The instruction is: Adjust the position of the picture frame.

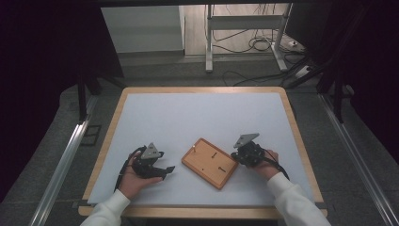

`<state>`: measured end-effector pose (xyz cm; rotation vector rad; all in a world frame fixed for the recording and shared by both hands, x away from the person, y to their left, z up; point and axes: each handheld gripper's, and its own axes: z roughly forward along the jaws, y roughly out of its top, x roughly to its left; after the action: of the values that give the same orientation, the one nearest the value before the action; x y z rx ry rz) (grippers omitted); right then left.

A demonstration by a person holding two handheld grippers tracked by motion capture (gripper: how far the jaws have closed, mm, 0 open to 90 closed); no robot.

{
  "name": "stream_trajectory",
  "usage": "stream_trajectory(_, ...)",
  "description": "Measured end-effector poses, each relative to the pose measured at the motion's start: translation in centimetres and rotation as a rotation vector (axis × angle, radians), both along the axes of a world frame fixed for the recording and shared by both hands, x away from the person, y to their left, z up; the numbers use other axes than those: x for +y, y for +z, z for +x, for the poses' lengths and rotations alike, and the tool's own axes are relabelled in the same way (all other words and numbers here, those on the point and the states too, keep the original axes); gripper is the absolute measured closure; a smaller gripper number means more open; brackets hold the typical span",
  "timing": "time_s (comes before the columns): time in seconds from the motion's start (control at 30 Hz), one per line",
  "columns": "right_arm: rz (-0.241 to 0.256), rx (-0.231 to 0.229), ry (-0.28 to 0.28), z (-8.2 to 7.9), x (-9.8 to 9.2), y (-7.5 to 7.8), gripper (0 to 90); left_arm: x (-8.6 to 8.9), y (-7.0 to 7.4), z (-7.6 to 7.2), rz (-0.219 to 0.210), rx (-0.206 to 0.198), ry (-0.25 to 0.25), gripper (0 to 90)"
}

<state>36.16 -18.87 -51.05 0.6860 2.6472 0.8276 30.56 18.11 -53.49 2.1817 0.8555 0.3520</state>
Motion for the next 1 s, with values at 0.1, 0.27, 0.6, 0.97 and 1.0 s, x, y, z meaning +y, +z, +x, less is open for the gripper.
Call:
stream_trajectory(0.1, 0.021, -0.013, 0.000, -1.3, -0.3, -0.1, 90.0, -0.1, -0.1, 0.0, 0.003, 0.000, 0.000, 25.2)
stream_trajectory(0.27, 0.046, -0.014, 0.016, -3.1, -0.4, -0.3, 90.0, -0.3, -0.2, 0.0, 0.012, 0.004, -0.003, 25.3)
stream_trajectory(0.6, 0.086, -0.005, 0.026, -4.7, 0.1, -0.1, 90.0, -0.4, -0.2, 0.0, 0.005, 0.002, 0.009, 25.3)
stream_trajectory(0.97, 0.132, -0.020, 0.017, -5.0, -0.8, -0.2, 89.9, -0.2, 0.3, -0.4, -0.029, -0.013, 0.004, 39.7)
stream_trajectory(1.0, 0.143, -0.020, 0.011, -4.9, -0.9, -0.2, 88.2, -0.1, 0.3, -0.4, -0.038, -0.007, -0.001, 44.0)
